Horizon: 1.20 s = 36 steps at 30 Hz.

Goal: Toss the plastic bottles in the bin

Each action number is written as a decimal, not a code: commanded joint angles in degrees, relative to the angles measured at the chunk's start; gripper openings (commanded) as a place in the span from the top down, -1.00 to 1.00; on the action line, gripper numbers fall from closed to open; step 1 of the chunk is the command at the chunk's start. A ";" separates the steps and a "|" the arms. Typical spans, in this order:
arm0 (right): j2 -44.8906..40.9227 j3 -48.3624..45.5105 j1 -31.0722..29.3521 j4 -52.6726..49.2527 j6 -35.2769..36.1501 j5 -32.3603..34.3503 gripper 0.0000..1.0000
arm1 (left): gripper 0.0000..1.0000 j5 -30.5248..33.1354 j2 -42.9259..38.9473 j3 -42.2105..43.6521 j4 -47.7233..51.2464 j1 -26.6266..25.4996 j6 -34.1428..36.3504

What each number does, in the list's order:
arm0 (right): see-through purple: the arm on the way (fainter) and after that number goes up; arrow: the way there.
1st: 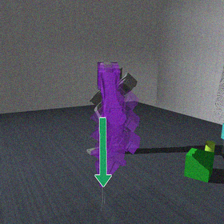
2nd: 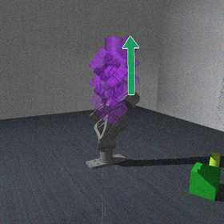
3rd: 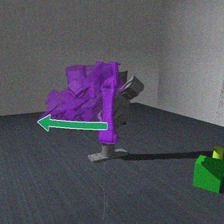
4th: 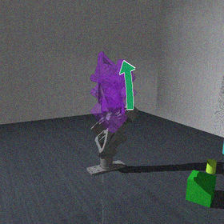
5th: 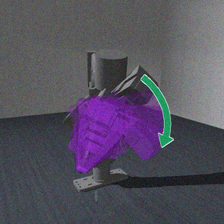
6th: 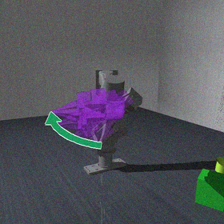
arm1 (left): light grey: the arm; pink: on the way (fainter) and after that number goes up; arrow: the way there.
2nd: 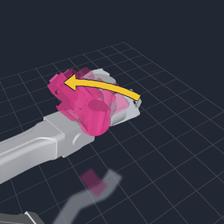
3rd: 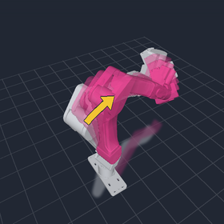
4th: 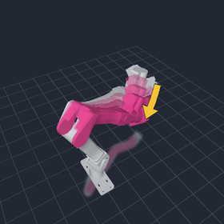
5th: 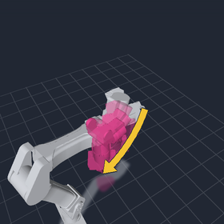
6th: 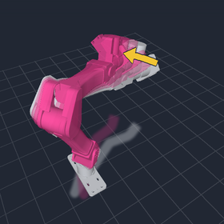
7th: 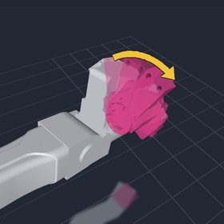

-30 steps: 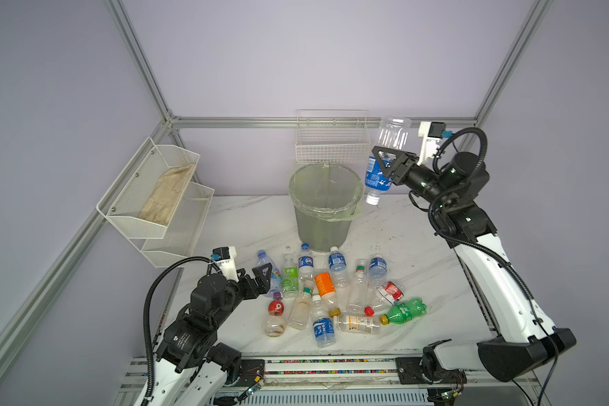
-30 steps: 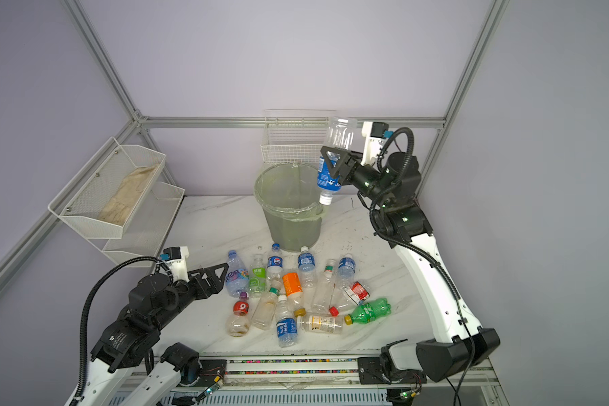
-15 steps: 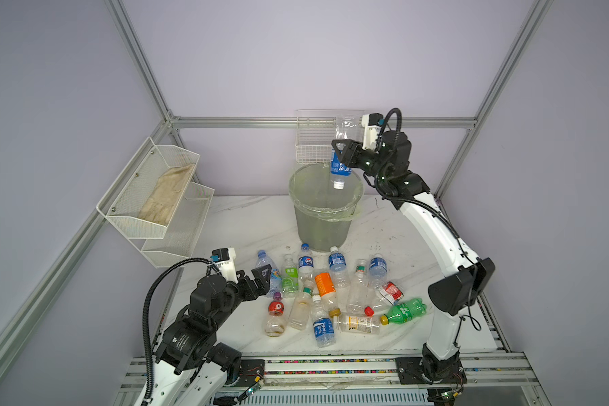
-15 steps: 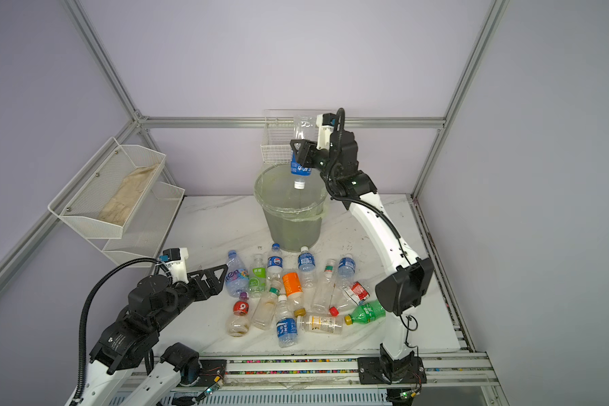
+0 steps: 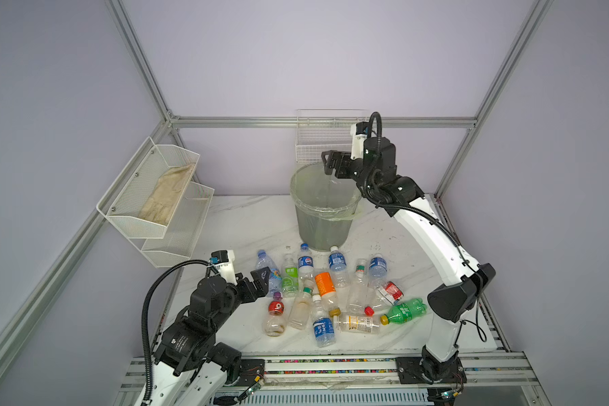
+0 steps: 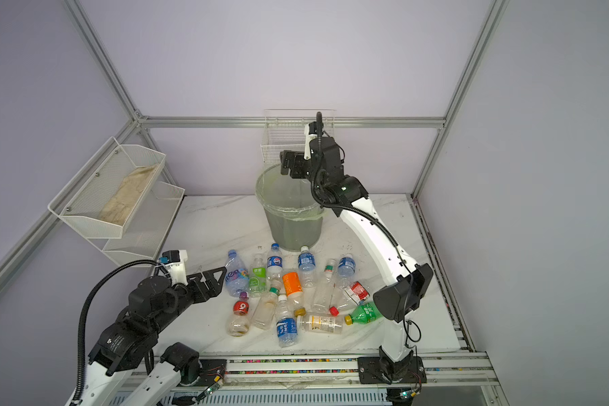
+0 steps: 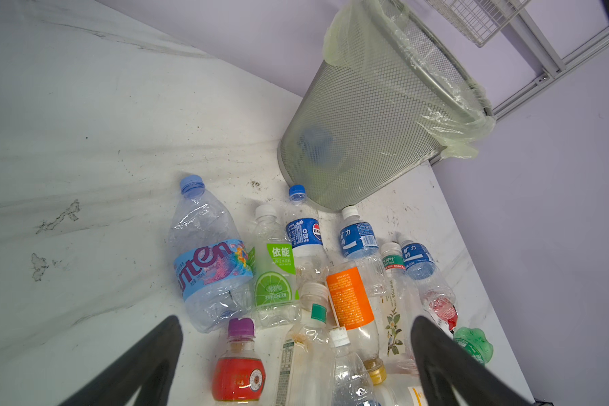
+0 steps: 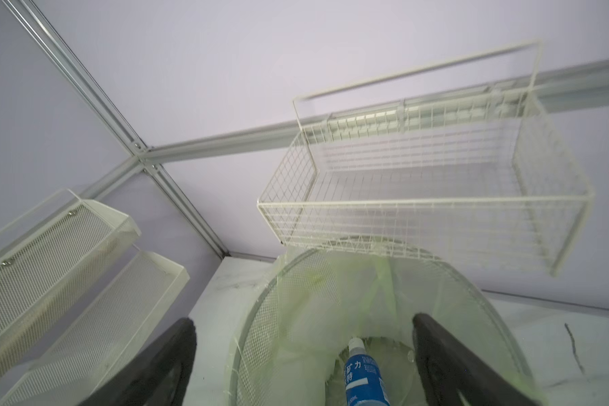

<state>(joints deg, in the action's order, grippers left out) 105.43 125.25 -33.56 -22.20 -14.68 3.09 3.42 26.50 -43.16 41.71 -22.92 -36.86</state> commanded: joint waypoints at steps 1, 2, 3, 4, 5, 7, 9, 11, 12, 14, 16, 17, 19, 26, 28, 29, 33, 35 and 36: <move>-1.13 -0.08 0.07 1.94 1.23 1.29 -0.95 | -1.00 -0.25 0.13 -1.20 -0.56 -0.16 -0.14; -1.56 -0.41 0.07 2.07 1.08 1.23 -0.95 | -0.99 -0.31 0.05 -1.19 -0.50 -0.15 -0.14; -1.99 -0.85 0.08 2.35 0.93 1.15 -0.95 | -1.00 -0.42 0.00 -1.22 -0.51 -0.16 -0.23; -2.59 -1.58 0.03 2.71 0.72 0.89 -0.95 | -1.00 -0.51 -0.05 -1.14 -0.44 -0.13 -0.06; -3.29 -2.31 0.07 3.03 0.54 0.58 -0.95 | -1.00 -0.52 -0.09 -1.18 -0.46 -0.20 0.04; -4.69 -3.43 0.08 3.03 0.10 -0.12 -0.95 | -1.00 -0.52 0.04 -1.28 -0.25 -0.19 0.27; -6.78 -5.41 0.07 2.95 -0.16 -0.81 -0.95 | -1.00 -0.52 0.55 -1.71 0.27 -0.13 0.54; -10.66 -9.30 -0.01 2.93 -0.27 -1.29 -0.95 | -1.00 -0.52 1.52 -2.32 1.18 -0.18 0.82; -12.74 -11.98 -0.06 3.23 -0.14 -1.50 -0.95 | -1.00 -0.67 1.99 -2.58 1.59 -0.20 0.84; -19.00 -19.80 -0.01 4.80 0.09 -1.09 -0.95 | -1.00 -1.17 3.12 -2.44 2.13 -0.16 1.07; -25.96 -30.07 -0.02 9.63 -1.16 1.18 -0.95 | -1.00 -1.65 4.24 -1.57 2.08 -0.12 0.51; -31.38 -36.69 -0.01 13.40 -3.90 4.98 -0.95 | -1.00 -1.85 5.00 -0.94 1.85 -0.17 0.22; -41.40 -49.98 0.07 24.92 -7.27 8.70 -0.95 | -1.00 -2.81 6.65 0.24 1.02 -0.20 -0.26; -42.77 -47.61 0.14 8.43 -3.57 3.88 -0.95 | -1.00 -3.19 12.69 0.45 0.05 -1.29 -1.07; -44.47 -50.59 0.15 9.21 -7.91 4.60 -0.95 | -1.00 -3.24 14.02 0.66 -0.29 -1.37 -2.07; -46.45 -52.76 0.09 10.16 -10.01 6.40 -0.95 | -1.00 -3.18 14.54 0.90 -0.62 -1.42 -2.74; -56.08 -64.81 0.11 20.93 -11.29 -3.96 -0.95 | -1.00 -2.18 16.83 1.59 -1.28 -1.41 -4.46; -57.24 -67.72 0.11 21.85 -12.60 -5.12 -0.95 | -1.00 -0.69 18.25 1.62 -1.47 -1.42 -5.63; -56.77 -67.86 0.16 20.73 -12.98 -5.03 -0.95 | -1.00 0.15 18.84 1.74 -1.55 -1.43 -6.25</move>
<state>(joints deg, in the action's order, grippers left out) 50.61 57.93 -33.39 -6.28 -25.06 2.02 1.74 44.29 -43.18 42.46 -24.14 -40.56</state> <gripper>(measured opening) 0.974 0.997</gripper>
